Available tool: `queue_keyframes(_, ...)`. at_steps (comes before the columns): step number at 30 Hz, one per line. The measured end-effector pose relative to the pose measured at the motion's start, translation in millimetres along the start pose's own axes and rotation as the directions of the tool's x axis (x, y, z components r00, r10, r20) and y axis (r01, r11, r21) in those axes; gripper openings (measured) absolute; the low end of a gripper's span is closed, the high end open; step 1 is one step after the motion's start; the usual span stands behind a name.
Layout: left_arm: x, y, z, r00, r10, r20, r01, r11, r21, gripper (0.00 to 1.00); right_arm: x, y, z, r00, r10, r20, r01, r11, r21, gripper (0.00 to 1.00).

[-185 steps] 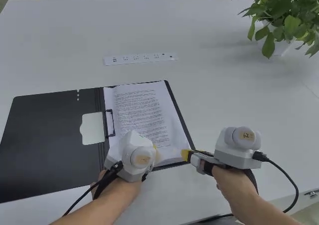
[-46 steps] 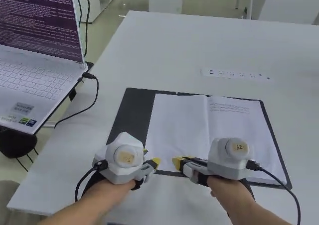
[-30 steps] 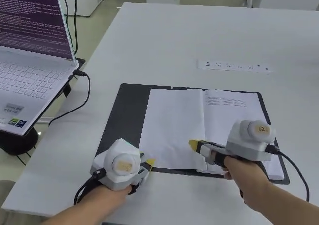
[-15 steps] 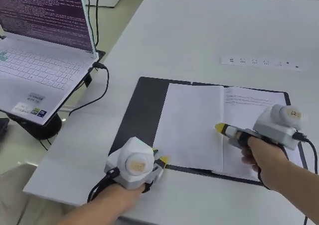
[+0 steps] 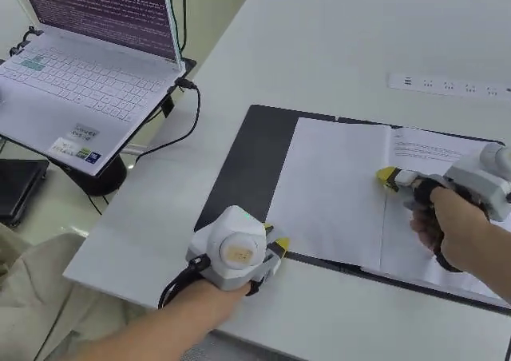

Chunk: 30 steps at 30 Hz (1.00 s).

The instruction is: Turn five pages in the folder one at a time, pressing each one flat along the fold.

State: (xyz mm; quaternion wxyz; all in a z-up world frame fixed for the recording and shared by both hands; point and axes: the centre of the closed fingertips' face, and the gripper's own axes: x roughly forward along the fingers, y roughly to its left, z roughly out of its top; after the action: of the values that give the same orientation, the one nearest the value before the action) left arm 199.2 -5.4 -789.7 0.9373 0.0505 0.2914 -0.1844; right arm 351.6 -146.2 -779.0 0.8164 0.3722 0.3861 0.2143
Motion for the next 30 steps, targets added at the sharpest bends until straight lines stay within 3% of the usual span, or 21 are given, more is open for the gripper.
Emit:
queue_keyframes(12, 0.7, 0.5, -1.1, 1.0, 0.0, 0.0, 0.0, 1.0, 0.0, 0.16, 19.9, -3.5, 26.7, 0.9994, 0.0, 0.034, -0.002, 0.998, 0.055, 0.0)
queue_keyframes(24, 0.6, 0.3, -1.3, 1.0, 0.0, 0.005, 0.0, 1.0, 0.002, 0.16, 44.3, -12.2, 69.2, 0.9957, -0.023, 0.09, 0.015, 0.996, 0.09, 0.0)
queue_keyframes(30, 0.5, 0.2, -1.2, 1.0, 0.0, 0.008, 0.0, 1.0, -0.002, 0.16, 53.4, -15.5, 84.4, 0.9915, -0.023, 0.128, 0.004, 0.988, 0.153, 0.0)
